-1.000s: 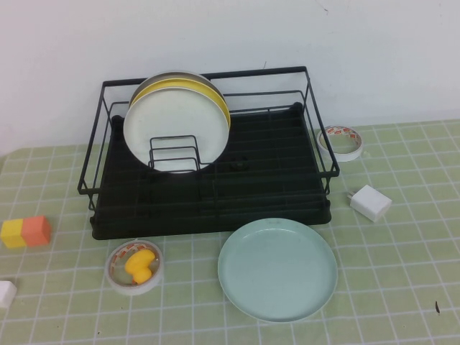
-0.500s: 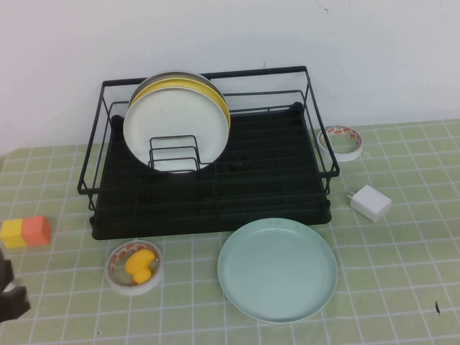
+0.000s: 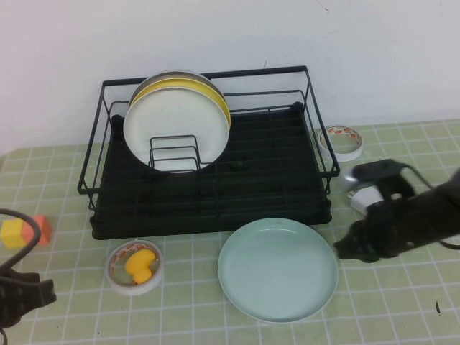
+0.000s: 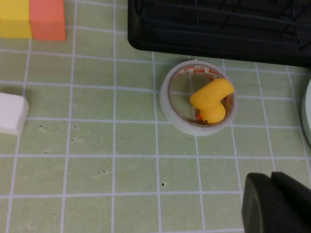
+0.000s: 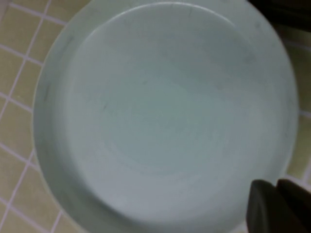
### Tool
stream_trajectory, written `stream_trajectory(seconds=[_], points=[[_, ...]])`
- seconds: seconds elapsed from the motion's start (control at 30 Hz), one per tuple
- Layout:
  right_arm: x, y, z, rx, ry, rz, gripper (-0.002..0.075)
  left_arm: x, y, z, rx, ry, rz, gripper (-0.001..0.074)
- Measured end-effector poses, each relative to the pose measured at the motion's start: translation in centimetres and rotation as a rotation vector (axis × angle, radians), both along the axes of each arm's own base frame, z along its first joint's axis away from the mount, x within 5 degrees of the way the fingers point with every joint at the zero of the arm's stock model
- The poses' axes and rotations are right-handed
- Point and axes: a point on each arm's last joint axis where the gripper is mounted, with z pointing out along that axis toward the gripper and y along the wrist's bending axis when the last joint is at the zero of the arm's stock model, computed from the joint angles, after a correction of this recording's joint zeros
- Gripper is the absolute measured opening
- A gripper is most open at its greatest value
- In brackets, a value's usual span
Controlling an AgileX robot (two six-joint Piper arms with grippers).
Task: Place plate on rack
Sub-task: Pick up the plate from the table
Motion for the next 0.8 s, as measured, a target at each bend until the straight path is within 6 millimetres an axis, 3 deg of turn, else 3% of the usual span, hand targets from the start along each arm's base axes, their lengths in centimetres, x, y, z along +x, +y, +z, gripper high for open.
stream_trajectory(seconds=[0.33,0.67,0.8], points=[[3.1,1.1,-3.5,-0.046,0.079,0.019,0.0255,0.2,-0.1,-0.2,-0.028,0.019,0.007,-0.0001],[3.4,1.9,-6.1,-0.044,0.157,0.042,0.0271,0.3,-0.4,-0.1,-0.067,0.017,0.009,-0.0001],[3.5,2.0,-6.0,-0.040,0.157,0.043,0.0220,0.3,-0.5,-0.1,-0.086,0.016,0.013,-0.0001]])
